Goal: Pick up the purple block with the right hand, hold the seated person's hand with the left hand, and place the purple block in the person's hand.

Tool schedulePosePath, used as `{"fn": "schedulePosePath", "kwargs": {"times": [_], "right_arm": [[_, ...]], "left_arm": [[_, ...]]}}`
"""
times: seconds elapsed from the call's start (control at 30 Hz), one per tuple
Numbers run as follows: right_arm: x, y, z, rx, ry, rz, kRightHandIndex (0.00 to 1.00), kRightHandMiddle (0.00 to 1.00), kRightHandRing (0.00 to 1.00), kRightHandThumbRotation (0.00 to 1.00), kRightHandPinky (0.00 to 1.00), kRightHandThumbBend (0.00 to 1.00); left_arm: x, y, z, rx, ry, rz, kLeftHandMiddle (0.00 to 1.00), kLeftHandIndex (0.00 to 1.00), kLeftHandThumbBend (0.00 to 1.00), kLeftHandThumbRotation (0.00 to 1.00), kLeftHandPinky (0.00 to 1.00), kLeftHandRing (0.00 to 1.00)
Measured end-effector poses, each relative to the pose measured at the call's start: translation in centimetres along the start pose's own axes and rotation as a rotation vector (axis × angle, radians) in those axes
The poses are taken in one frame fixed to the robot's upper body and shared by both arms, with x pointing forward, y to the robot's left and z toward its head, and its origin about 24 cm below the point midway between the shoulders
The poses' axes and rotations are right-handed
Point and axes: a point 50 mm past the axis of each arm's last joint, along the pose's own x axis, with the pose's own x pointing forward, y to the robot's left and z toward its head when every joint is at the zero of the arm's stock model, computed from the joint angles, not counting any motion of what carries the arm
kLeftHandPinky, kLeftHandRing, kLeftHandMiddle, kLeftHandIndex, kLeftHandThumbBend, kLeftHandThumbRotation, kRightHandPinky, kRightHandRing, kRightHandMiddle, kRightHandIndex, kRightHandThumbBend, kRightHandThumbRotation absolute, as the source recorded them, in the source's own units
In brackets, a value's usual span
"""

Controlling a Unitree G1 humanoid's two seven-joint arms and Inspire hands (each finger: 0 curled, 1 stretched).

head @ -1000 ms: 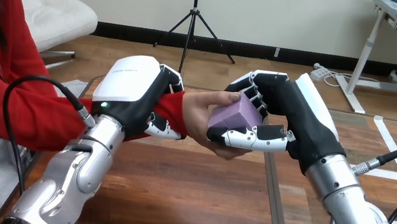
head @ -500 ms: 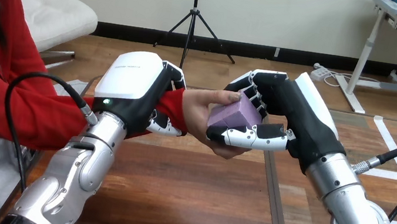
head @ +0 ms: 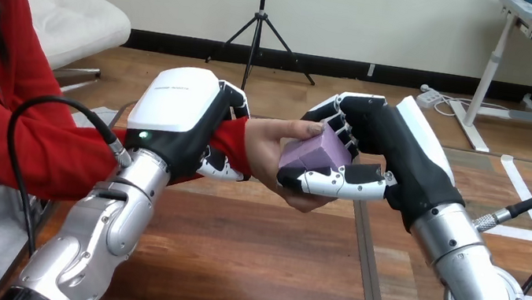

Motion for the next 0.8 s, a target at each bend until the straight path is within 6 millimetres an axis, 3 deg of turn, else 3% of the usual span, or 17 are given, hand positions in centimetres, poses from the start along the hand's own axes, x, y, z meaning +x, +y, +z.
{"fn": "schedulePosePath", "kwargs": {"times": [0.23,0.8], "right_arm": [[-0.03,0.01,-0.04,-0.001,0.002,0.017,0.55,0.51,0.46,0.08,0.37,0.71],[-0.10,0.08,-0.11,-0.008,0.005,0.065,0.72,0.69,0.63,0.52,0.50,0.85]], "left_arm": [[-0.01,-0.03,-0.01,0.022,-0.001,-0.003,0.45,0.47,0.74,0.02,0.29,0.38],[-0.11,0.32,-0.23,0.005,-0.023,-0.044,0.67,0.64,0.84,0.31,0.58,0.65]]}}
